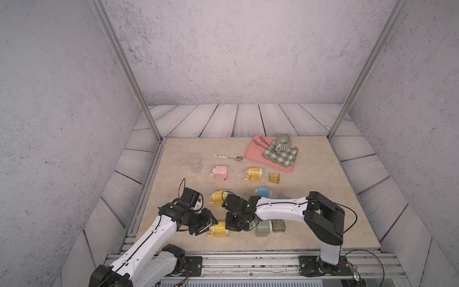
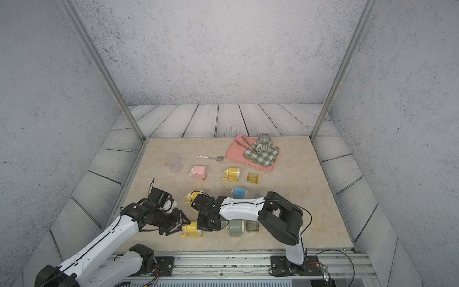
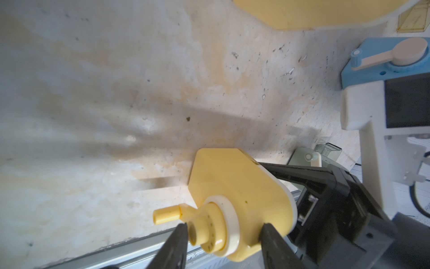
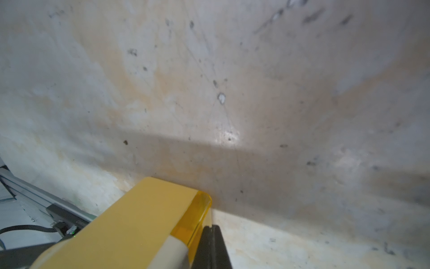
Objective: Put the tray back into the pencil sharpener
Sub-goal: Pick up the container from the center of the board.
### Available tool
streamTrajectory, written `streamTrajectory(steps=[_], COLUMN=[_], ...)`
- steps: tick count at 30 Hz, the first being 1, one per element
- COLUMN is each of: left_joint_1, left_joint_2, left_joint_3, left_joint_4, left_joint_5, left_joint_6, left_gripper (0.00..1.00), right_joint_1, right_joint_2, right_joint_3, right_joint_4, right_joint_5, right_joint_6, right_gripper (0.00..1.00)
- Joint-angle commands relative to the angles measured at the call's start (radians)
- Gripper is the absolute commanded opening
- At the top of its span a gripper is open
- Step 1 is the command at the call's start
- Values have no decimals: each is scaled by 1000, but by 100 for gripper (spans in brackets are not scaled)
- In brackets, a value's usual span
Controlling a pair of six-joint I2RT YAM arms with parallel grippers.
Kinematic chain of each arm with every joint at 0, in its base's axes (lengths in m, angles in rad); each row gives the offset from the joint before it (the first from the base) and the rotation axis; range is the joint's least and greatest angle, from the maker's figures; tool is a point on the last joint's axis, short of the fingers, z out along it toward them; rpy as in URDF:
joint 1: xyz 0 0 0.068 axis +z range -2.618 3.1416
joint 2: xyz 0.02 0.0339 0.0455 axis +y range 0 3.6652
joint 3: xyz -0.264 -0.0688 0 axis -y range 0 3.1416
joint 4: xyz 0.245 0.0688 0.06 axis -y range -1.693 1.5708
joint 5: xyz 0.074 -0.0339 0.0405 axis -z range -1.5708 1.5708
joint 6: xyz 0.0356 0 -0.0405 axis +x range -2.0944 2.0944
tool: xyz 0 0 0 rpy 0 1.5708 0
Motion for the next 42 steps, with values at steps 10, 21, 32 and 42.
streamTrajectory(steps=[10, 21, 32, 42], left_joint_1=[-12, -11, -10, -10], left_joint_2=[-42, -140, -318, -191], left_joint_3=[-1, 50, 264, 418], left_joint_4=[-38, -65, -315, -327], left_joint_5=[-32, -10, -161, -215], left_joint_6=[-1, 2, 68, 117], left_gripper=[55, 66, 68, 65], right_joint_1=[1, 2, 1, -171], right_joint_2=[-64, -92, -172, -287], right_joint_3=[111, 182, 386, 435], right_joint_4=[-225, -339, -610, -756], right_joint_5=[132, 200, 422, 470], right_joint_6=[-46, -74, -157, -265], right_gripper=[12, 21, 32, 35])
